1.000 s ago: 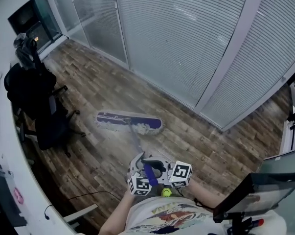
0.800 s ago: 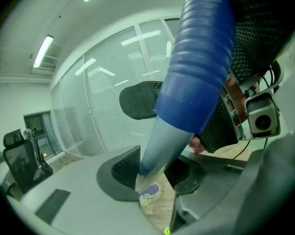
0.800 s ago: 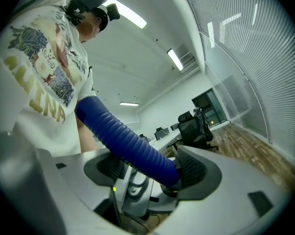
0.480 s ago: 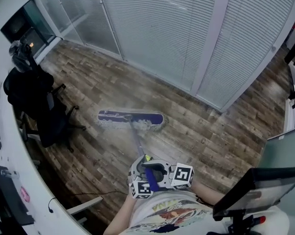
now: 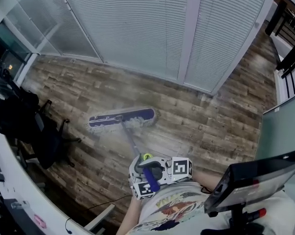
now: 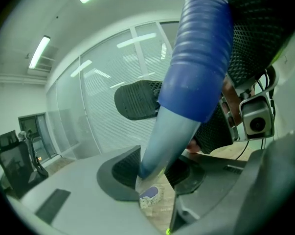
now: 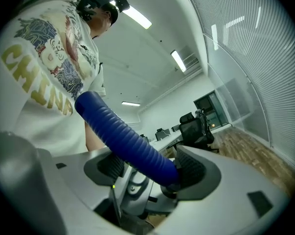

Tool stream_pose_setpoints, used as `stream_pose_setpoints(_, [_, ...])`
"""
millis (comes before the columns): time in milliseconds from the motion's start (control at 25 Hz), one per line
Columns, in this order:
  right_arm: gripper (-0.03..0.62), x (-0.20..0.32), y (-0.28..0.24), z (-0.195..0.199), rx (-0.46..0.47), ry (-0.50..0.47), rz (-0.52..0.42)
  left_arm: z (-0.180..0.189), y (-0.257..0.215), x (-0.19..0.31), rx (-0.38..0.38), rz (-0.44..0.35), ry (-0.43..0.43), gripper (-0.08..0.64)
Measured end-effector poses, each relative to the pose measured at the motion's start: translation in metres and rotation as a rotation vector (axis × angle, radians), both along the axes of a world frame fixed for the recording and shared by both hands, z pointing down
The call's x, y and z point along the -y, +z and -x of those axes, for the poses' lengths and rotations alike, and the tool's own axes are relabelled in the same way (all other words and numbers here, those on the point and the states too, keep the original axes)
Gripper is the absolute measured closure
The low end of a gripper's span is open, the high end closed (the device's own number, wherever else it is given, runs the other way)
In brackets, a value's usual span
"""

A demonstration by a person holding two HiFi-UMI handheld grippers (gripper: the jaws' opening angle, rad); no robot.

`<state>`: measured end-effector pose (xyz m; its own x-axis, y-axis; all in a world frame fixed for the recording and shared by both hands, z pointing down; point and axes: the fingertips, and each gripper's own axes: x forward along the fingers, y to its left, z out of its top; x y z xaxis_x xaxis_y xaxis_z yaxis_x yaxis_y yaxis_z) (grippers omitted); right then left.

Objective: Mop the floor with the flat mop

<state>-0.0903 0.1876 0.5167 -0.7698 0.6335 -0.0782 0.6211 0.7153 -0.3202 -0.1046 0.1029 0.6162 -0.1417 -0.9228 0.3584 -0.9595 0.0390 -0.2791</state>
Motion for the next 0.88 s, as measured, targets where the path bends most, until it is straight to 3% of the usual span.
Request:
stream_pose_setpoints(400, [0.292,0.07,-0.003,0.137,-0.026,0.116,-0.068,0.129,-0.015,0.069,-0.066,-0.045,0.07,0.443])
stream_pose_setpoints(640, [0.293,0.1,0.009,0.194,-0.031,0.134,-0.072,0.18,0.002,0.097,-0.053,-0.032,0.119,0.445])
stream_pose_setpoints(880, [0.293,0.146,0.008,0.278,-0.028,0.102,-0.091,0.267,0.0,0.145,-0.048,-0.05,0.091,0.445])
